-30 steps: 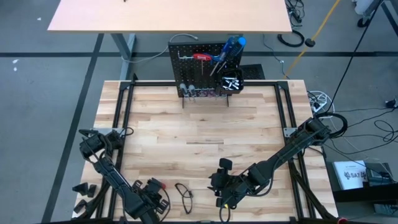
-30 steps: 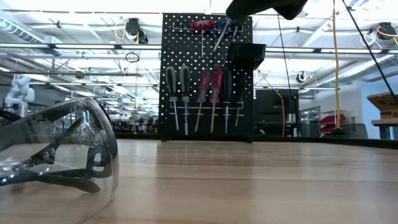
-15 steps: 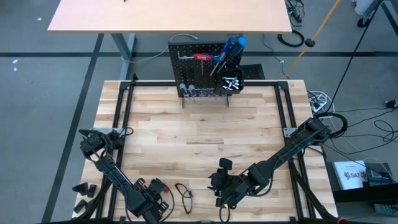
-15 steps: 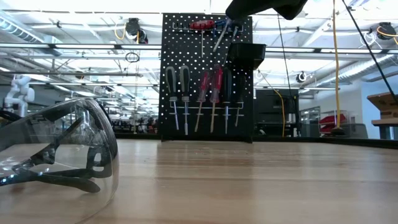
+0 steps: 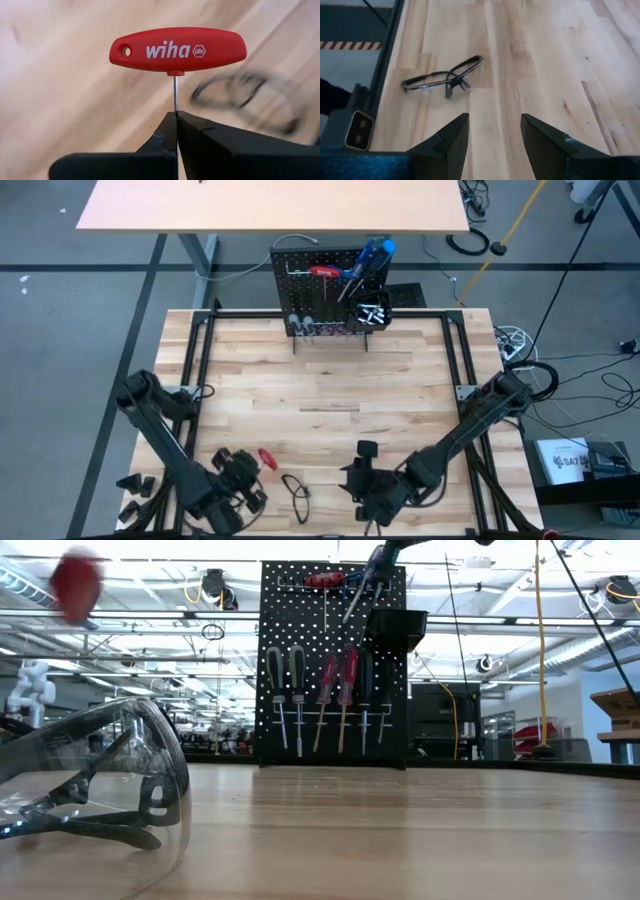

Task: Hang tools onto peg board
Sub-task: Hang the allen wrench on the pegboard

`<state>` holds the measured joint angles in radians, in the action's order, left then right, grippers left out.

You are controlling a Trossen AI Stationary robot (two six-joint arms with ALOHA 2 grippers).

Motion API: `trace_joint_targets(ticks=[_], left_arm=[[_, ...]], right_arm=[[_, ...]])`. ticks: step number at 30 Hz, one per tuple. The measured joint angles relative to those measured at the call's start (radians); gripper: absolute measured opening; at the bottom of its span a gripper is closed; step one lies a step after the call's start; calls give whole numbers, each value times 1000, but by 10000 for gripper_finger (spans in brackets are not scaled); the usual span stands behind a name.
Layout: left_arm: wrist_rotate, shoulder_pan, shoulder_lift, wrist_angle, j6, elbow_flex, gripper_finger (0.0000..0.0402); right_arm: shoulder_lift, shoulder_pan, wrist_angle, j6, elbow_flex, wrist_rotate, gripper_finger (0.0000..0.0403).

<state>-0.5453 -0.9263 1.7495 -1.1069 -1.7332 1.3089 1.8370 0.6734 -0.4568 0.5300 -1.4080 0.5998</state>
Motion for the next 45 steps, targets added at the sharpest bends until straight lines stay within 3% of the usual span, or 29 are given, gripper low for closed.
trace_joint_targets(ticks=[3, 7, 13, 18, 24, 27, 31, 38, 41, 45], left_arm=[[-127, 1, -91, -8, 83, -7, 1], [-208, 49, -205, -9, 239, -32, 1], [-194, 160, -381, 41, 453, -158, 0], [-186, 201, -582, 309, 700, -344, 0], [-125, 241, -837, 642, 881, -625, 0], [-73, 264, -924, 910, 1088, -718, 0], [48, 303, -963, 1223, 1366, -779, 0], [123, 357, -959, 1376, 1577, -788, 0], [110, 359, -960, 1390, 1599, -788, 0], [-12, 360, -1017, 1370, 1599, -788, 0]], right_arm=[[0, 10, 0, -4, 0, 29, 171], [0, -17, 13, -45, 17, 11, 171], [0, -183, 126, -194, 64, -234, 171], [-9, -316, 251, -333, 89, -425, 171], [-55, -393, 343, -402, 91, -468, 171], [-81, -397, 385, -450, 91, -487, 171], [-118, -409, 438, -485, 91, -499, 171], [-130, -432, 613, -570, 91, -495, 171], [-131, -448, 693, -589, 119, -495, 171], [-186, -477, 993, -629, 279, -500, 171]])
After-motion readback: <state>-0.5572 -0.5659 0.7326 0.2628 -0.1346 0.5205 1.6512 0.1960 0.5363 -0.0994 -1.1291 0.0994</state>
